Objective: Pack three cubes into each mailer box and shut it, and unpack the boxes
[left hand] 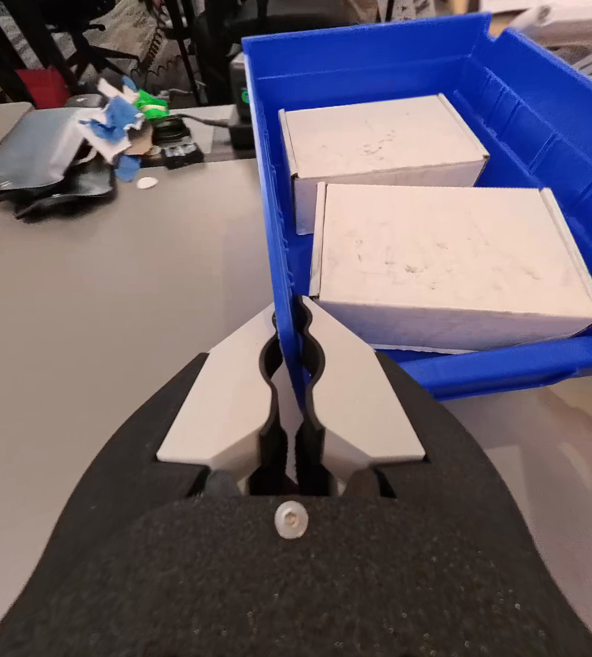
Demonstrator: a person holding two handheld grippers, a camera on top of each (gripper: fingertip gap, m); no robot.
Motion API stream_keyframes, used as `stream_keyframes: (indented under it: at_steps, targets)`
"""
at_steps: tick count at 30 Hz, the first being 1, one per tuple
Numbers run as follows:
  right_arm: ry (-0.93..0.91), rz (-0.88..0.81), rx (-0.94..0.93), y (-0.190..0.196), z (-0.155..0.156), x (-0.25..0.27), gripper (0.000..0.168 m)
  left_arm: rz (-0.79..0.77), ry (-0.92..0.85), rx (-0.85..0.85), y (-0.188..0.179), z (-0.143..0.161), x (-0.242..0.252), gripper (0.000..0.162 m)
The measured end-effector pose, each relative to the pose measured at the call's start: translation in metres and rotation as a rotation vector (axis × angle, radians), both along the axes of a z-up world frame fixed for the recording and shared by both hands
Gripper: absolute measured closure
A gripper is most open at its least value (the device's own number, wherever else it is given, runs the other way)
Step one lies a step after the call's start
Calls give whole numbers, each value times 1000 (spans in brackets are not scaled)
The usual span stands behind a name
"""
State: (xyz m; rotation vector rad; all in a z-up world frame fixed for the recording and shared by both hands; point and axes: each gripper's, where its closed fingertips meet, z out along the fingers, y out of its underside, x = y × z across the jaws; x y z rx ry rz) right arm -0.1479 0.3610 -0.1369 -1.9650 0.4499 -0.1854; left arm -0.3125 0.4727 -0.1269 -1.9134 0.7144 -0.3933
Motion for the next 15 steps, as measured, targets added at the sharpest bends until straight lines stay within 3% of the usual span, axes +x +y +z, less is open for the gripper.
stream_keyframes:
  at_steps: [7,11,15]
  targets:
    - [-12,28,-52,38,-31,-50,162,-56,54,-25,39,-27,-38,162]
    - [-13,68,-24,41,-31,-53,158,-47,-43,-89,41,-31,-39,161]
    - [34,250,-87,36,-32,-64,155,34,-49,-98,44,-30,-41,160]
